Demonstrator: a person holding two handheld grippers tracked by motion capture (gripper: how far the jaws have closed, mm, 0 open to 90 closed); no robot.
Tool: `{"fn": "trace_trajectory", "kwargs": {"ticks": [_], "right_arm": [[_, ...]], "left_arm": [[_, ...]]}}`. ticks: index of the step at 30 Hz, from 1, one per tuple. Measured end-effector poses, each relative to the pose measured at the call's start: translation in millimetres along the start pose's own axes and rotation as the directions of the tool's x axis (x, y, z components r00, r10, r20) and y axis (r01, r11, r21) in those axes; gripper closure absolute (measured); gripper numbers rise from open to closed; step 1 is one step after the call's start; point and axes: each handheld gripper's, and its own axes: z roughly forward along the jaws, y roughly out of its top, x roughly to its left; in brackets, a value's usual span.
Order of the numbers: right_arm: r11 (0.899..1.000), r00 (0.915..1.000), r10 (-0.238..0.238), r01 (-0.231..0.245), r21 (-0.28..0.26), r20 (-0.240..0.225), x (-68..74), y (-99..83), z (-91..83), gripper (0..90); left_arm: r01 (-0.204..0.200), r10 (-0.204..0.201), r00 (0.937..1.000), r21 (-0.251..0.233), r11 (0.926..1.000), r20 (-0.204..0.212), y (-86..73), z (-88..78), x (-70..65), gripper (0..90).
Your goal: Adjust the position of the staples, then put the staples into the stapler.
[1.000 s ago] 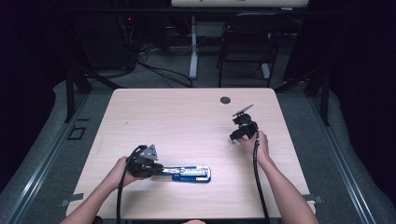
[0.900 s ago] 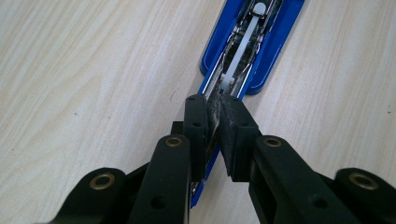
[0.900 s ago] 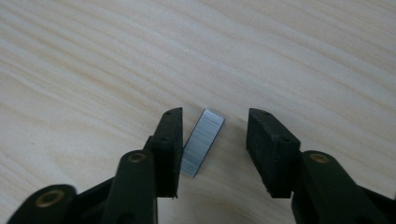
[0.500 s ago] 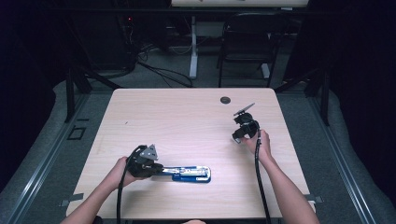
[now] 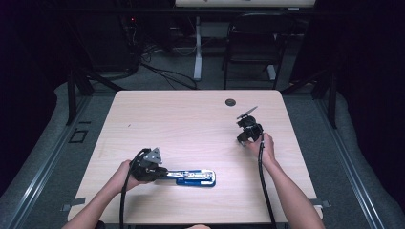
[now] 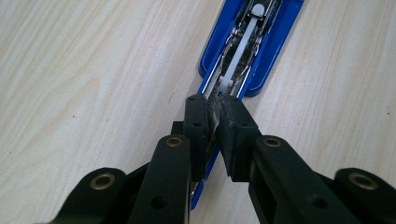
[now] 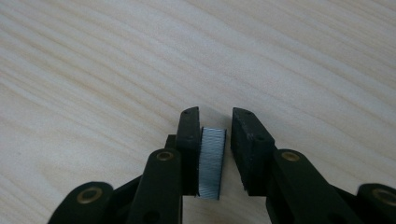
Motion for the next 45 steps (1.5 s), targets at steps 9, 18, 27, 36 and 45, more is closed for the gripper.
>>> {"fn": "trace_trajectory", "kwargs": {"ticks": [9,18,27,36,45], "right_arm": [[1.0,0.9999,-0.014,0.014,-0.001,-0.004,2.1,0.0,-1.5,78.3],[0.999,0.9993,-0.036,0.035,-0.013,-0.015,6.8,-0.4,-11.9,78.3],[0.997,0.9973,-0.061,0.059,-0.046,-0.042,16.4,-3.9,-31.9,78.4],[0.993,0.9922,-0.096,0.09,-0.078,-0.079,29.4,-11.6,-52.7,78.4],[0.988,0.9823,-0.14,0.13,-0.083,-0.124,43.6,-19.1,-64.9,78.4]], "left_arm": [[0.0,0.0,1.0,-0.002,1.0,0.0,-0.1,0.0,0.3,81.5],[-0.002,0.002,1.0,-0.003,1.0,0.004,0.1,-0.1,0.6,81.5],[-0.006,0.006,1.0,0.002,1.0,0.0,0.7,-0.3,0.0,81.6],[-0.009,0.009,1.0,0.0,1.0,0.001,2.1,0.7,-1.1,81.6],[-0.011,0.011,0.9999,0.004,0.9999,0.0,2.9,0.7,-1.2,81.6]]}}
